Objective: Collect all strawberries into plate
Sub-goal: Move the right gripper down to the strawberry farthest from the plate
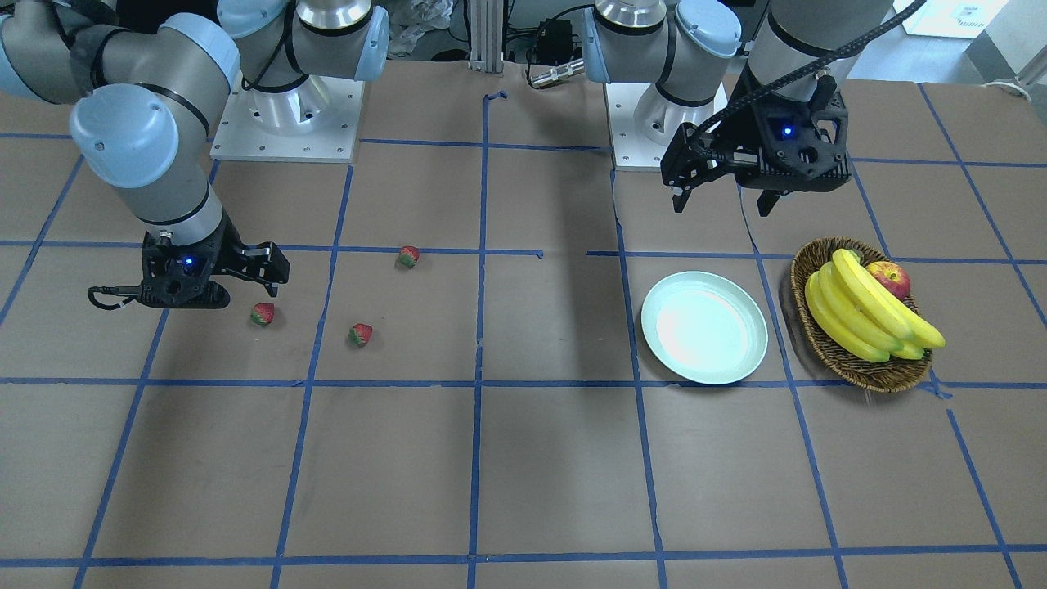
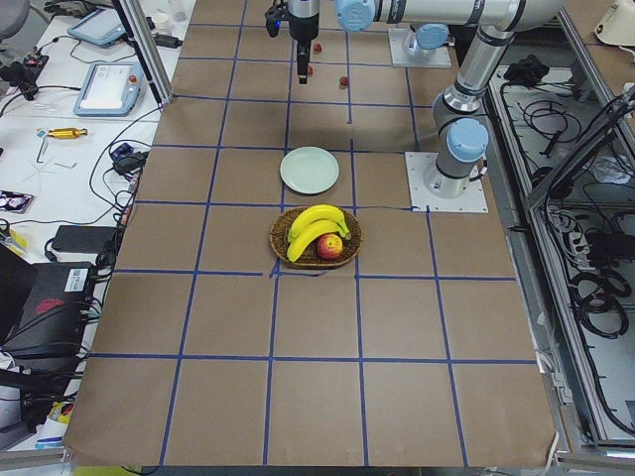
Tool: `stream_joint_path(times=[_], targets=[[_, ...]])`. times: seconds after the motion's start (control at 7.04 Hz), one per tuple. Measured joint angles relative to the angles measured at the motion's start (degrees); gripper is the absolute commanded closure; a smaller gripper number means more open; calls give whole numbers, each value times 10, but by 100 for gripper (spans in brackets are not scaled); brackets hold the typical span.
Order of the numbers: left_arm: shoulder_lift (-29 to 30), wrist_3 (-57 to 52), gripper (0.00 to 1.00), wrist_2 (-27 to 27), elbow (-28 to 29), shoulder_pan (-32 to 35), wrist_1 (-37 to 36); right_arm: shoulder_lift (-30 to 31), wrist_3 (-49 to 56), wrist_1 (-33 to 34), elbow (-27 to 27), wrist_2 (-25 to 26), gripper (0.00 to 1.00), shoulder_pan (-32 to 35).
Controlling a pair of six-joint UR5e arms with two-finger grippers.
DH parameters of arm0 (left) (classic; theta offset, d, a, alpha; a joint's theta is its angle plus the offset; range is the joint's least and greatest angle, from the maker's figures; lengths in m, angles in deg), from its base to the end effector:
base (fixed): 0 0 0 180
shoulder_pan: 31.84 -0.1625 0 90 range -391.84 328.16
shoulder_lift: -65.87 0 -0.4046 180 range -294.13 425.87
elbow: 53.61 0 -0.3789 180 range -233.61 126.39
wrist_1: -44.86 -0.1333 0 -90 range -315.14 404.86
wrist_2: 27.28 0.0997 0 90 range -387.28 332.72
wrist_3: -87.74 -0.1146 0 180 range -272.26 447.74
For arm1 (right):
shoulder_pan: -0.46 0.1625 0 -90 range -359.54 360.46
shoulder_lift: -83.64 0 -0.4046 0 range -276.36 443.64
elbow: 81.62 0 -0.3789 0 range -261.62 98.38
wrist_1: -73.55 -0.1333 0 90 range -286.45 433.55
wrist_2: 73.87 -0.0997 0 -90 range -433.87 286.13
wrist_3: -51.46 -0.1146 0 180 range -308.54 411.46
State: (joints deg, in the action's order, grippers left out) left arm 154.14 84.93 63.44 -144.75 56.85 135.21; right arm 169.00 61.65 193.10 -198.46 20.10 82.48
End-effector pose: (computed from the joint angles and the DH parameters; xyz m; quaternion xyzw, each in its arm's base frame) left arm -0.1212 -0.4697 0.4566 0.0131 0.9999 -0.0019 0.0064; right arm 0.0614 -0.4647 0.2503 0.0199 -0.9991 -0.0221 0.0315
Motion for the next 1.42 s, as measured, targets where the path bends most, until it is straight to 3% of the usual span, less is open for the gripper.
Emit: stream_joint_path(times=[0.28, 0.43, 1.14, 1.28, 1.42], targets=[[0, 0, 0, 0, 0, 0, 0, -10, 11, 109, -86, -1, 0, -10], [1, 0, 0, 0, 0, 0, 0, -19, 12, 135, -104, -3, 0, -11], [1, 0, 0, 0, 0, 0, 0, -53, 16, 156, -110, -9, 4, -13], [1, 0, 0, 0, 0, 0, 0, -55, 21, 157, -109, -8, 7, -14], [1, 0, 0, 0, 0, 0, 0, -58, 26, 160, -109, -8, 20, -16]])
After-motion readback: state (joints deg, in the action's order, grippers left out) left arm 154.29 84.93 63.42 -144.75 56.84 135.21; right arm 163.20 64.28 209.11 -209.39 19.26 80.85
